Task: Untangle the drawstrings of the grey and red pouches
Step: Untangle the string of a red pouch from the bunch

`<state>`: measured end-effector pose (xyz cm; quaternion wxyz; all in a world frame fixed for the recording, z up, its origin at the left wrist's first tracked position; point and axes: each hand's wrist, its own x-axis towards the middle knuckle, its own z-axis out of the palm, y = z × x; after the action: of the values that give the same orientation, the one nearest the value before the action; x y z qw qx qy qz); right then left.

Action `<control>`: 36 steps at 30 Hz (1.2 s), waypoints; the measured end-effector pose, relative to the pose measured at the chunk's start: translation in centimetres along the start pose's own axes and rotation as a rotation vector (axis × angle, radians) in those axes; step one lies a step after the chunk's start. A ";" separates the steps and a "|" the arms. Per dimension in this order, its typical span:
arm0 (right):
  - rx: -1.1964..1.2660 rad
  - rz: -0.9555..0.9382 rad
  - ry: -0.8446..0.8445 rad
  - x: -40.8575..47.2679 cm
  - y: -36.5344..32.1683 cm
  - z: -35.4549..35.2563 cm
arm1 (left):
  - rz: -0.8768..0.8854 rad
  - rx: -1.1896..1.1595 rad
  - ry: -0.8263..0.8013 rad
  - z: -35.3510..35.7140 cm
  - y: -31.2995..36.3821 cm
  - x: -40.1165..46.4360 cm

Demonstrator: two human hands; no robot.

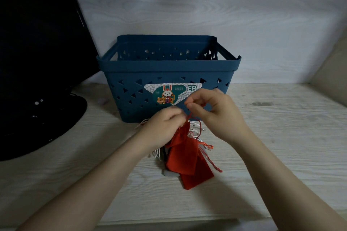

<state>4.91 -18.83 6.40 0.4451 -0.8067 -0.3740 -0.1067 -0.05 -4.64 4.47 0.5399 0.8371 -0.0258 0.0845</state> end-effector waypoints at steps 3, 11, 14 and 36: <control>-0.125 -0.056 0.066 0.1 -0.4 0.7 | 0.137 0.178 -0.010 0.1 0.0 0.1; 0.230 0.011 -0.020 0.4 -0.7 1.0 | 0.216 0.149 -0.014 -0.2 -0.1 -0.2; 0.261 0.028 -0.073 0.1 -0.1 1.1 | 0.083 0.019 0.052 -0.2 -0.3 -0.2; 0.297 0.248 0.000 -1.0 0.5 1.6 | -0.179 -0.456 0.138 -0.5 -0.9 -0.1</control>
<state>4.29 -18.24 4.68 0.5690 -0.7720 -0.2833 0.0052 -0.07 -3.83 3.87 0.7205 0.6849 0.0672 0.0853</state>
